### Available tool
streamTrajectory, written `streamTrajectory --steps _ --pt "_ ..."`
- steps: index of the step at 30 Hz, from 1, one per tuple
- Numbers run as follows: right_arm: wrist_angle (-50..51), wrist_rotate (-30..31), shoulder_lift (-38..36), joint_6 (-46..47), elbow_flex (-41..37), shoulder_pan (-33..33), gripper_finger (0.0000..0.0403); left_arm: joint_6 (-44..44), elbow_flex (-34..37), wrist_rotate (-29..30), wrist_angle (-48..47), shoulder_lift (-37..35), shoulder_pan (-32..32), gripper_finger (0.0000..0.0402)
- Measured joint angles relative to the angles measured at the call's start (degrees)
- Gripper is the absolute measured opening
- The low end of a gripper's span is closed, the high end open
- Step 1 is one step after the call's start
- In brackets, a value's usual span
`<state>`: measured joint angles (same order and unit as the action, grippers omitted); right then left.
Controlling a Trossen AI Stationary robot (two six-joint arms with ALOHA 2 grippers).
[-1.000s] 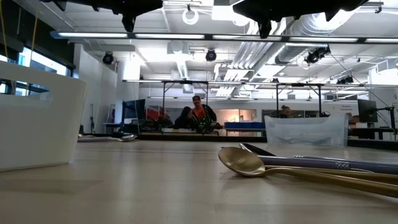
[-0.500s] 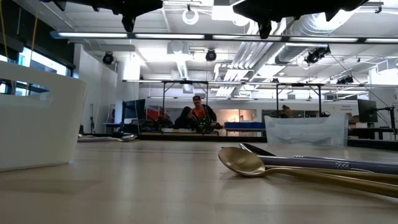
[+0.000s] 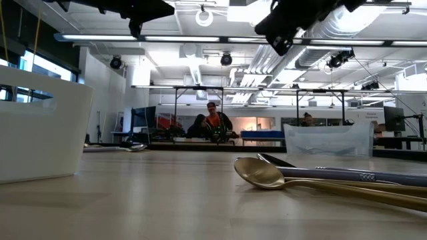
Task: Sort silverware by color (type)
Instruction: Put the black spoon into the transparent bin
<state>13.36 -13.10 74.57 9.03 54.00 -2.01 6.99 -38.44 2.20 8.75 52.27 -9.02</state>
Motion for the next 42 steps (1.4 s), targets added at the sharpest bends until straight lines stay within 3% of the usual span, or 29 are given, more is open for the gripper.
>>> streamTrajectory --steps 4,7,19,25,32,42 --pt "14.65 0.86 5.36 10.52 8.78 -4.38 0.0000 -4.34 0.00 0.02 0.02 0.00 -0.54 0.0000" --pt "20.09 0.89 9.89 21.75 13.39 -7.09 0.0000 -6.52 0.00 0.01 0.04 0.00 -1.17 0.0000" --pt "21.69 0.88 25.12 61.65 16.43 -18.59 0.0000 -5.72 0.00 0.00 0.02 0.00 -1.09 0.0000" --pt "21.43 2.25 30.09 69.57 16.43 -20.88 0.0000 -5.70 0.00 -0.02 0.01 0.01 -1.09 0.0000" --pt "19.09 6.69 30.55 77.06 16.54 -20.47 0.0000 -5.57 0.00 -0.02 0.02 0.02 -1.09 0.0000" --pt "27.31 8.75 30.92 77.97 20.41 -21.76 0.0000 -4.10 0.00 -0.04 0.03 0.02 -1.09 0.0000"
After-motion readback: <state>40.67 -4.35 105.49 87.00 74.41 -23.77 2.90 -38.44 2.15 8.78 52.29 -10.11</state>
